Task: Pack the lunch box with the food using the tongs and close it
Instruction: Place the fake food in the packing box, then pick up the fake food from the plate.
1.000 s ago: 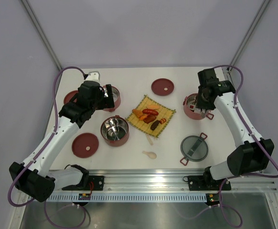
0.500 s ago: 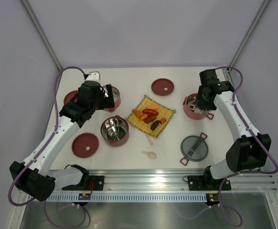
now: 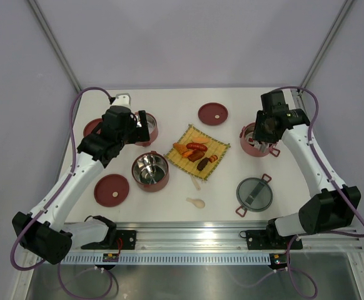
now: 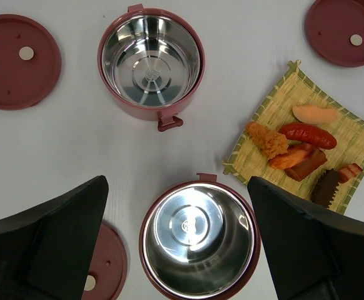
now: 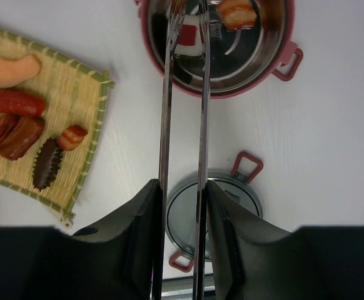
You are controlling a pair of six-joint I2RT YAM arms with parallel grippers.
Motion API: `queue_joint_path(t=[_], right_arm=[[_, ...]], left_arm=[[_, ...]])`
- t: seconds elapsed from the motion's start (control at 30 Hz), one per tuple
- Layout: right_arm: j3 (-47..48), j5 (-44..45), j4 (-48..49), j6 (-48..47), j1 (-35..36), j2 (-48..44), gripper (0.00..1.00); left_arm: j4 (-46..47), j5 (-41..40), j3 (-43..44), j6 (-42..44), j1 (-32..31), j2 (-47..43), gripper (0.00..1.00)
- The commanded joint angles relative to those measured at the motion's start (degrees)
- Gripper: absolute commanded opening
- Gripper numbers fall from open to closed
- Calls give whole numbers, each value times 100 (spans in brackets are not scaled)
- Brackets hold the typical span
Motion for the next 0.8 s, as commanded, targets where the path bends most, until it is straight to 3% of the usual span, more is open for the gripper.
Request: queue_joint_path(t=[0.0, 0.27, 0.77], right_arm=[[206, -330, 127, 23, 464, -530, 41], [154, -435, -206, -143, 1888, -496, 41], [-251, -629, -585, -117, 2830, -74, 50]], left_arm=[[168, -162, 72, -41, -8, -146, 99], [98, -320, 213, 21, -8, -146, 99], [63, -241, 125, -102, -8, -234, 99]])
